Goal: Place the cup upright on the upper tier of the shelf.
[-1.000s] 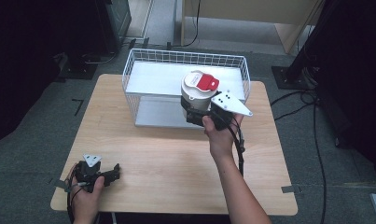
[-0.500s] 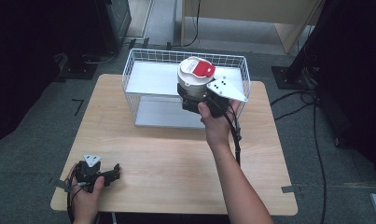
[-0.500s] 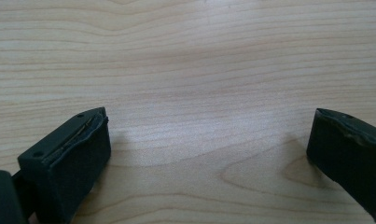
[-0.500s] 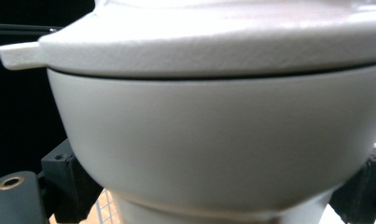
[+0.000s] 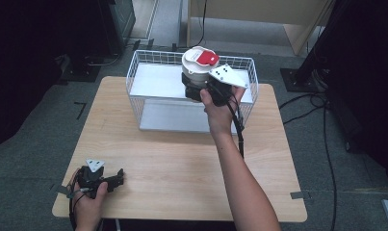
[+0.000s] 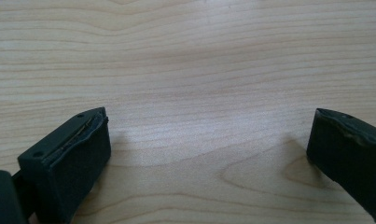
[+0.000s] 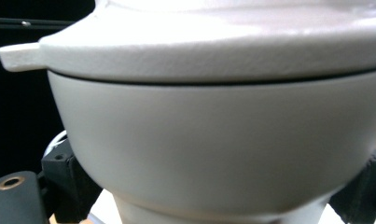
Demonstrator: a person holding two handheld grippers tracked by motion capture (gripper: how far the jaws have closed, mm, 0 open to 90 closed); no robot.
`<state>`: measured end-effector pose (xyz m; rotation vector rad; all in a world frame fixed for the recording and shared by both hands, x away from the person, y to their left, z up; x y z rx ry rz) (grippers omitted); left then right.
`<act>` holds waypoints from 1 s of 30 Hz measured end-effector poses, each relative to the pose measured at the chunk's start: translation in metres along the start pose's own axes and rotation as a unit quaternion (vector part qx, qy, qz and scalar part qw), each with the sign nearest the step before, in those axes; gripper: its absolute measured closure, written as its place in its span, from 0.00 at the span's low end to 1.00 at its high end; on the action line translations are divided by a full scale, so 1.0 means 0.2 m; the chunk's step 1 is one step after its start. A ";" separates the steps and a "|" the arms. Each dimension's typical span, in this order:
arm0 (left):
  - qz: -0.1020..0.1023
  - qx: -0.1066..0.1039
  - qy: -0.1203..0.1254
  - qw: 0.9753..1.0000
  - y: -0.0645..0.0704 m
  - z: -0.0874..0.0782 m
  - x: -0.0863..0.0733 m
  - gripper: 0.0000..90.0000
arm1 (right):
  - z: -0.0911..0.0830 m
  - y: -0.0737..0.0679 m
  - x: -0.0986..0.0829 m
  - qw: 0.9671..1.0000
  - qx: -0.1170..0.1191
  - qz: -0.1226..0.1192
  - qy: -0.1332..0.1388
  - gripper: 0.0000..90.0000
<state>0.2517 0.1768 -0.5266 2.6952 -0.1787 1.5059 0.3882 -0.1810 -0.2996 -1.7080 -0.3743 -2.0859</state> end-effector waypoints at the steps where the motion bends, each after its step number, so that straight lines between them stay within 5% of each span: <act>1: 0.000 0.000 0.000 1.000 0.00 0.00 0.00 0.00 | 0.01 0.01 0.00 1.000 -0.002 0.000 -0.002 0.10; 30: -0.001 -0.004 0.001 1.000 0.00 0.00 0.00 0.00 | 0.31 0.11 -0.10 0.997 -0.060 -0.016 -0.038 0.10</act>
Point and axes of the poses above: each handheld gripper's, and its own axes: z roughly forward along the jaws, x roughly out of its top, y roughly to its right, the point moved 1 cm from there along z, roughly forward along the jaws, and after that the axes turned 15 degrees about y, right-handed, at the moved point
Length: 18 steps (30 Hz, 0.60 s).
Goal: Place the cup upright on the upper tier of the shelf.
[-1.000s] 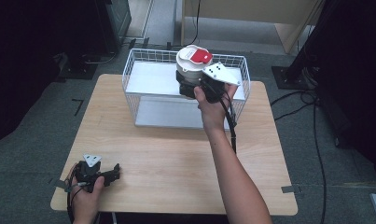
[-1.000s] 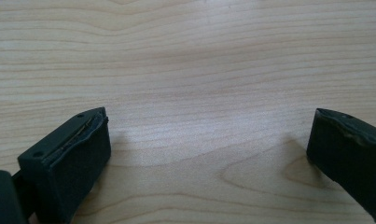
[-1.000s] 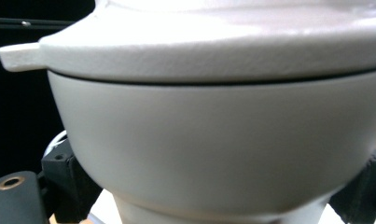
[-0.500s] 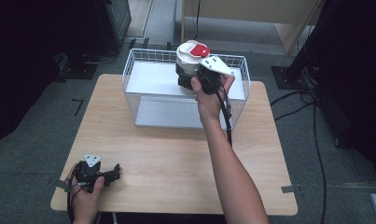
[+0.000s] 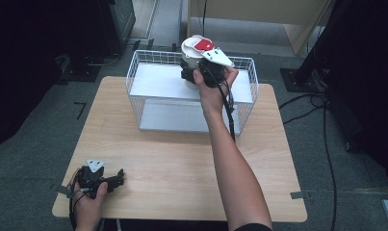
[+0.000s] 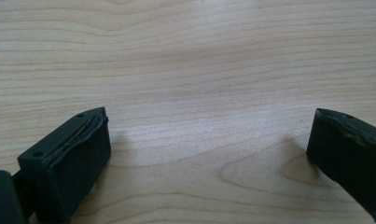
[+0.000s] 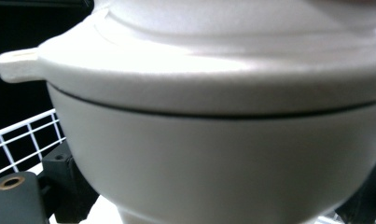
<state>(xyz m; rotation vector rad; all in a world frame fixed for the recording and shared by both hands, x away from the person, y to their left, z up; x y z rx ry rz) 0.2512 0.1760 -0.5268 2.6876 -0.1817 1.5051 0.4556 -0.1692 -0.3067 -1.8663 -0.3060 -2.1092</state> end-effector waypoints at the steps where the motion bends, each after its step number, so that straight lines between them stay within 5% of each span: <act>1: 0.001 0.000 0.000 1.000 0.00 0.00 0.00 0.00 | 0.00 0.00 0.00 1.000 -0.001 -0.001 0.001 0.10; 18: 0.002 -0.002 0.000 1.000 0.00 0.00 0.00 0.00 | 0.00 -0.01 -0.02 1.000 -0.021 0.015 0.010 0.07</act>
Point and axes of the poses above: each handheld gripper's, and its own axes: z roughly forward along the jaws, x roughly out of its top, y roughly to its right, the point moved 1 cm from there along z, roughly forward along the jaws, and after that the axes turned 15 degrees about y, right-handed, at the moved point
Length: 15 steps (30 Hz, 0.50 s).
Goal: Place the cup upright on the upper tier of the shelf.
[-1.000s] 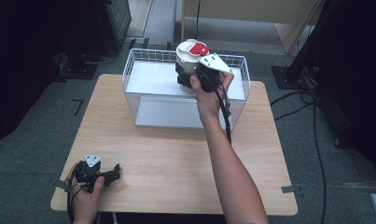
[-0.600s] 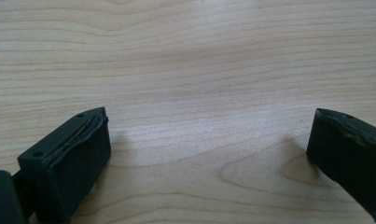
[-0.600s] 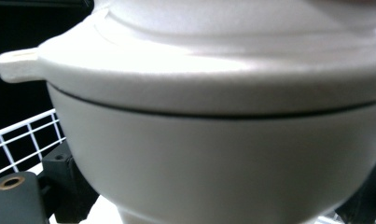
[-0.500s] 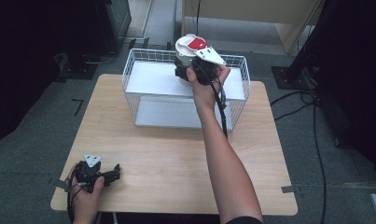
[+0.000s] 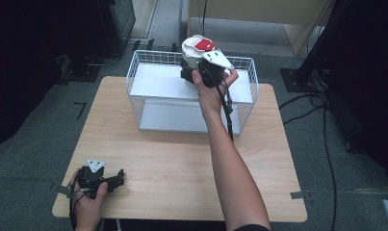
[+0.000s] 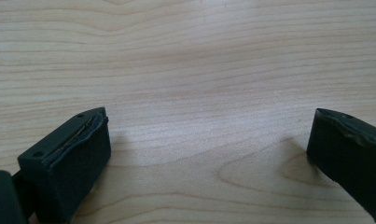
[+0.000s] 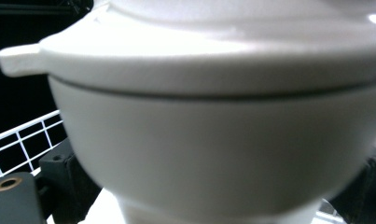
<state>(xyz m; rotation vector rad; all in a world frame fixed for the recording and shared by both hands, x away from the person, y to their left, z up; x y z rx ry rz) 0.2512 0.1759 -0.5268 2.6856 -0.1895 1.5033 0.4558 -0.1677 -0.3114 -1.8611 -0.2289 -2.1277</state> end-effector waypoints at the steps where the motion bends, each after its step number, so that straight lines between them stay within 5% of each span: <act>1: 0.000 0.000 0.000 1.000 0.00 0.00 0.00 0.00 | 0.00 0.00 0.00 1.000 0.001 0.001 -0.001 0.05; 15: 0.001 -0.001 -0.001 1.000 0.00 0.00 0.00 0.00 | -0.05 0.03 -0.02 0.999 0.030 0.040 0.002 0.00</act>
Point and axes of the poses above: each handheld gripper's, and its own axes: z roughly forward along the jaws, x roughly out of its top, y roughly to its right, the point moved 1 cm from there along z, roughly forward along the jaws, and after that the axes turned 15 degrees about y, right-handed, at the moved point
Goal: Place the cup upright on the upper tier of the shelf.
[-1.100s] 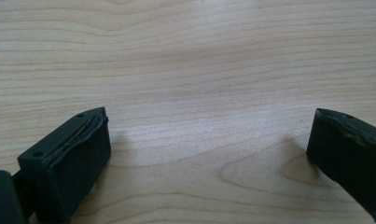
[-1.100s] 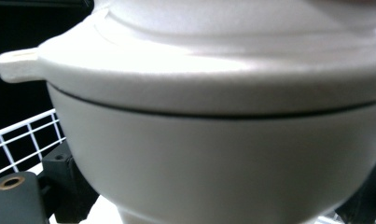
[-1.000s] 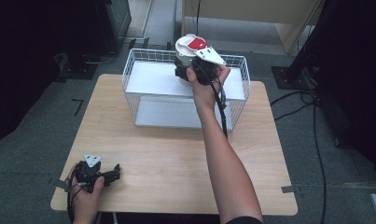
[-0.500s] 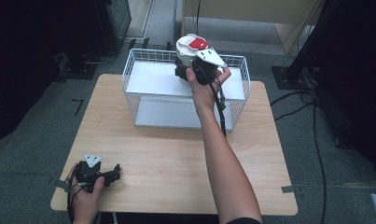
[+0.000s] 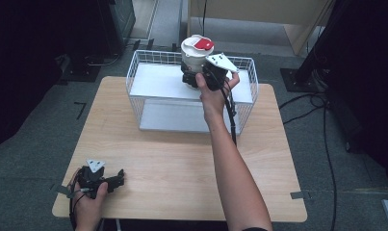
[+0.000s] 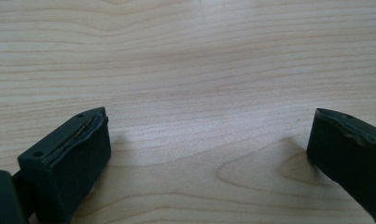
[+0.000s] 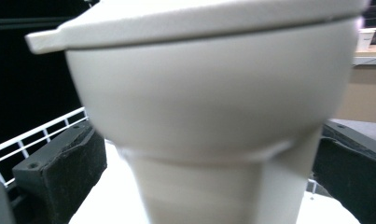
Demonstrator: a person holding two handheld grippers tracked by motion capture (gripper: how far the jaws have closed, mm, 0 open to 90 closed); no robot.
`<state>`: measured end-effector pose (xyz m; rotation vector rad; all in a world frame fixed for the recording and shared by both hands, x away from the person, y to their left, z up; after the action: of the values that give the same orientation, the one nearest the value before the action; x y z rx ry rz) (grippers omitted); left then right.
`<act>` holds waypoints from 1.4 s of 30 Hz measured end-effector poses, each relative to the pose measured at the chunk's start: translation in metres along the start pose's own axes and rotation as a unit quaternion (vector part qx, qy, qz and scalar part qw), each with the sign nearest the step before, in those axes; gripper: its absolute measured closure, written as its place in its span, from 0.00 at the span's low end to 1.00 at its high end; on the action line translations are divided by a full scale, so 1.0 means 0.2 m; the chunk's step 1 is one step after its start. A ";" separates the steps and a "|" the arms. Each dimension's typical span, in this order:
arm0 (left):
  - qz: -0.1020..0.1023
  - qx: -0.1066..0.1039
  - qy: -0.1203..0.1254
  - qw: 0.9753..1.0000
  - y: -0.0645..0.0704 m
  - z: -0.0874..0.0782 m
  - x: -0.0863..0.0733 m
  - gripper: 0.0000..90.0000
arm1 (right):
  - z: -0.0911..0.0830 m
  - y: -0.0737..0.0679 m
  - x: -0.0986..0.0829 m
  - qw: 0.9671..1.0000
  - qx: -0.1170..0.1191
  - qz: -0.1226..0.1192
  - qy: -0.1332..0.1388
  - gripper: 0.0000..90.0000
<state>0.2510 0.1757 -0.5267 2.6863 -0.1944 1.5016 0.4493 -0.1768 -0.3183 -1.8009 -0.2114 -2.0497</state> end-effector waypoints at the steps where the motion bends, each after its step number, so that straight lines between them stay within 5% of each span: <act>1: 0.001 0.000 0.000 1.000 0.00 0.00 0.00 0.00 | -0.01 0.00 -0.01 1.000 0.004 -0.001 -0.001 0.00; 42: 0.003 -0.003 0.000 1.000 0.00 0.00 0.00 0.00 | -0.37 0.01 -0.09 0.999 0.040 -0.007 0.009 0.00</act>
<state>0.2509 0.1756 -0.5267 2.6844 -0.2056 1.5000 0.3834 -0.2021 -0.3472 -1.7368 -0.2984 -2.0367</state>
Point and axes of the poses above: each handheld gripper's, and its own axes: z roughly forward along the jaws, x roughly out of its top, y roughly to its right, the point moved 1 cm from there along z, roughly forward along the jaws, and after that the axes turned 15 degrees about y, right-handed, at the moved point
